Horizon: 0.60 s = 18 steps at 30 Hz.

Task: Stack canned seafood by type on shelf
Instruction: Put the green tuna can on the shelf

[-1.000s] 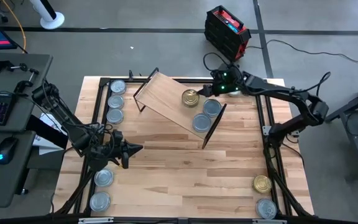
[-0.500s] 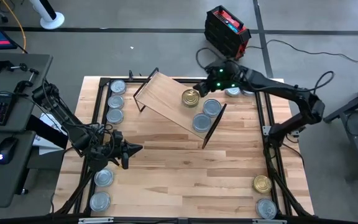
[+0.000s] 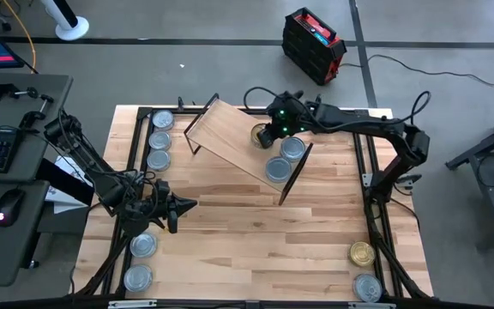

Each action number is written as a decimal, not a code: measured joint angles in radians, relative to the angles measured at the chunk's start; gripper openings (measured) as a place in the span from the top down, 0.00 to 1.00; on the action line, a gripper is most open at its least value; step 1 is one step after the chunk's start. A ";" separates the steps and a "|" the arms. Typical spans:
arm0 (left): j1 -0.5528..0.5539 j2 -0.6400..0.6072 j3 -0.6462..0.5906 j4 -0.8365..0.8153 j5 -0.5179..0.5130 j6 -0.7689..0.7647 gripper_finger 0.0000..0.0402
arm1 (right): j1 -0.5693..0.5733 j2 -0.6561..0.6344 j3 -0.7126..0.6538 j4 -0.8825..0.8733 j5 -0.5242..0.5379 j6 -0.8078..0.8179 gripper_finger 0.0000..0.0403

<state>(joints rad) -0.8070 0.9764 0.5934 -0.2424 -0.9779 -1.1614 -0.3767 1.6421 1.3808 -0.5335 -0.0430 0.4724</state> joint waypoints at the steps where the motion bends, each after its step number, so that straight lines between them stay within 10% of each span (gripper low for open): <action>1: 0.000 0.000 0.000 0.000 0.000 -0.002 1.00 | 0.000 0.000 0.000 -0.009 0.007 -0.002 1.00; 18: 0.000 0.000 0.000 0.000 0.000 -0.005 1.00 | 0.000 -0.015 0.004 -0.149 0.050 -0.029 1.00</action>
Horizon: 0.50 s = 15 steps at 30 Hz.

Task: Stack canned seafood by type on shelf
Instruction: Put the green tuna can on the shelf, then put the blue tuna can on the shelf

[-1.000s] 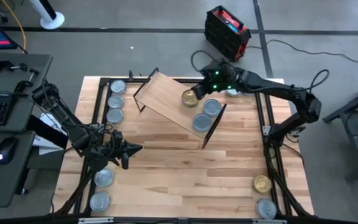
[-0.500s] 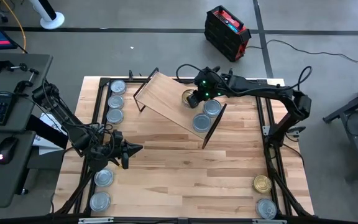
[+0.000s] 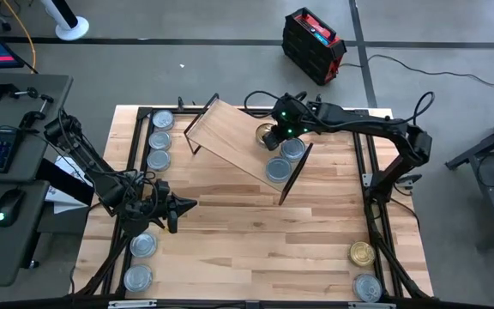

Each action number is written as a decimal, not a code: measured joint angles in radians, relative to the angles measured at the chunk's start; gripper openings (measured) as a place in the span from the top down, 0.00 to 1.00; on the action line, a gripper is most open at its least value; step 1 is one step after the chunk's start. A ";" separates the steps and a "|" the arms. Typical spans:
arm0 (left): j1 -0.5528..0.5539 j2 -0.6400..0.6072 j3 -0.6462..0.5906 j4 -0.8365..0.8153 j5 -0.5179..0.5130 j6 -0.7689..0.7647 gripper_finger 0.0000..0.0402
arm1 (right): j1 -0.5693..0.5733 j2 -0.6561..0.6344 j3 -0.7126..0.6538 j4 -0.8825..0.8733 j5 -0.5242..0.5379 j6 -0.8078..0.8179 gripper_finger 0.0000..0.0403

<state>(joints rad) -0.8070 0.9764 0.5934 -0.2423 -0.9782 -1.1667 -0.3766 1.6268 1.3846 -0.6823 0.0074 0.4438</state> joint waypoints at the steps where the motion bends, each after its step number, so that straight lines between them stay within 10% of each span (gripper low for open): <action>1: 0.000 0.000 0.000 0.000 0.000 0.000 1.00 | 0.000 -0.004 -0.001 0.000 0.000 0.000 1.00; 15: 0.000 0.000 0.000 0.000 0.000 0.006 1.00 | 0.051 -0.249 -0.026 -0.032 -0.011 0.002 1.00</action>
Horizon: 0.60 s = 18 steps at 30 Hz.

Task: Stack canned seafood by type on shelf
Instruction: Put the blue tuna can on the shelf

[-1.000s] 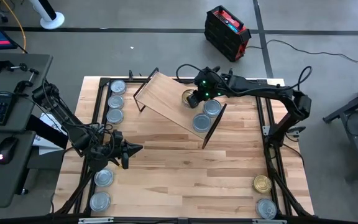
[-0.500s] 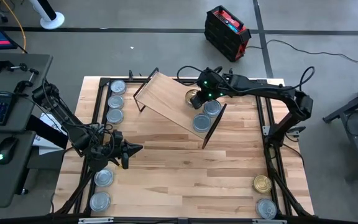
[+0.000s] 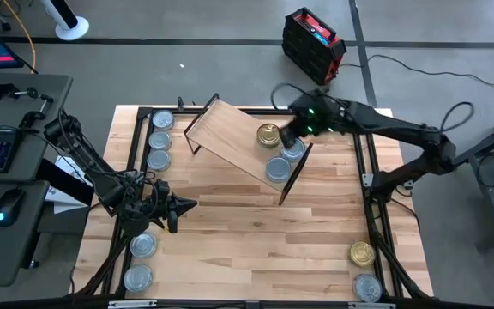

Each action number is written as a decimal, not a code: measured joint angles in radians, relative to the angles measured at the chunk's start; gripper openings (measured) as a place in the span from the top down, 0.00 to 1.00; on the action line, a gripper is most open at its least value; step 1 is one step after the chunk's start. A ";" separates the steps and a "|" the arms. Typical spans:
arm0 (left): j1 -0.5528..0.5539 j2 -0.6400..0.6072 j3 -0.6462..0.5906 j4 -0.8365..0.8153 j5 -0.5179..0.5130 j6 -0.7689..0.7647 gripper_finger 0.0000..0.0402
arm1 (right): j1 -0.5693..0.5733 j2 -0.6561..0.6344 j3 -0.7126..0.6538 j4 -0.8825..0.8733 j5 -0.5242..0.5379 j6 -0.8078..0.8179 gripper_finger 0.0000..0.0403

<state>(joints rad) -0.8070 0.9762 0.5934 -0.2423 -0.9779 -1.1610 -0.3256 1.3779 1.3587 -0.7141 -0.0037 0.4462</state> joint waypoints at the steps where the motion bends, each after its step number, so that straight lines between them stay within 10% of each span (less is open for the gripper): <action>1: 0.000 0.000 0.000 0.001 0.001 0.000 1.00 | 0.031 -0.027 -0.010 -0.016 -0.008 0.006 1.00; 8: 0.000 0.000 0.000 0.007 0.086 0.022 1.00 | 0.445 -0.186 -0.160 0.039 0.012 0.252 1.00; 18: 0.001 0.000 0.000 0.008 0.104 0.126 1.00 | 1.080 -0.074 -0.443 0.386 0.149 1.078 1.00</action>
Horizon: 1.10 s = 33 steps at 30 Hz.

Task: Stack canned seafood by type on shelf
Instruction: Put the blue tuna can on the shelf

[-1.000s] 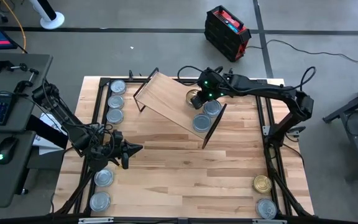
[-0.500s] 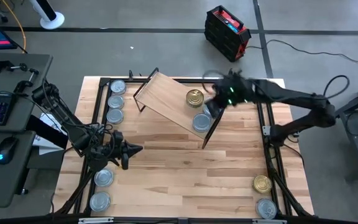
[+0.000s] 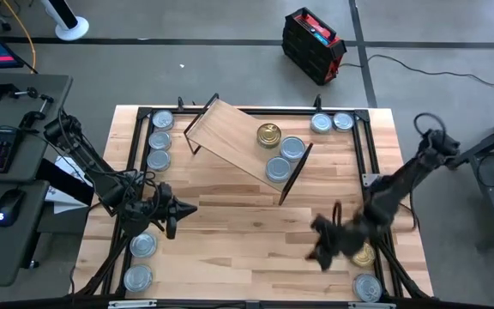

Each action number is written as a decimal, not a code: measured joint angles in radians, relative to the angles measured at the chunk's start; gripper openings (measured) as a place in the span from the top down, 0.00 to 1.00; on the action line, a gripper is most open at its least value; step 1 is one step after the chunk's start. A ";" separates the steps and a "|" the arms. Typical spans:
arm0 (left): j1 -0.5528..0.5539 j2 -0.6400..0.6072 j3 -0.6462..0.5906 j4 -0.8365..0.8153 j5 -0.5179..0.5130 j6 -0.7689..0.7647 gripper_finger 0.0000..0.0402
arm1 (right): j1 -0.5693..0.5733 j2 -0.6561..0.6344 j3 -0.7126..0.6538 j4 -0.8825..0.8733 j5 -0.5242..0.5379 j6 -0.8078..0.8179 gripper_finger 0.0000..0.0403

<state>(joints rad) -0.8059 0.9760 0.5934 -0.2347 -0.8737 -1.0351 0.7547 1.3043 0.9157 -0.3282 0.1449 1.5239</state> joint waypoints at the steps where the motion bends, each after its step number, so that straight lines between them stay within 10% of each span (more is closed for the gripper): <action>1: 0.001 0.000 0.000 0.000 0.017 0.017 1.00 | 0.037 0.023 0.000 -0.003 -0.019 0.079 1.00; 12: 0.037 0.009 0.000 0.114 0.123 0.027 1.00 | 0.210 0.235 0.052 -0.197 -0.541 0.380 1.00; 33: 0.041 0.465 0.044 0.705 0.193 -0.018 1.00 | 0.240 0.441 0.056 -0.310 -0.638 0.100 1.00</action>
<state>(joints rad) -0.7650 1.4405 0.6377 0.4699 -0.6805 -1.0531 0.9951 1.7454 0.9722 -0.6384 -0.4929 1.6234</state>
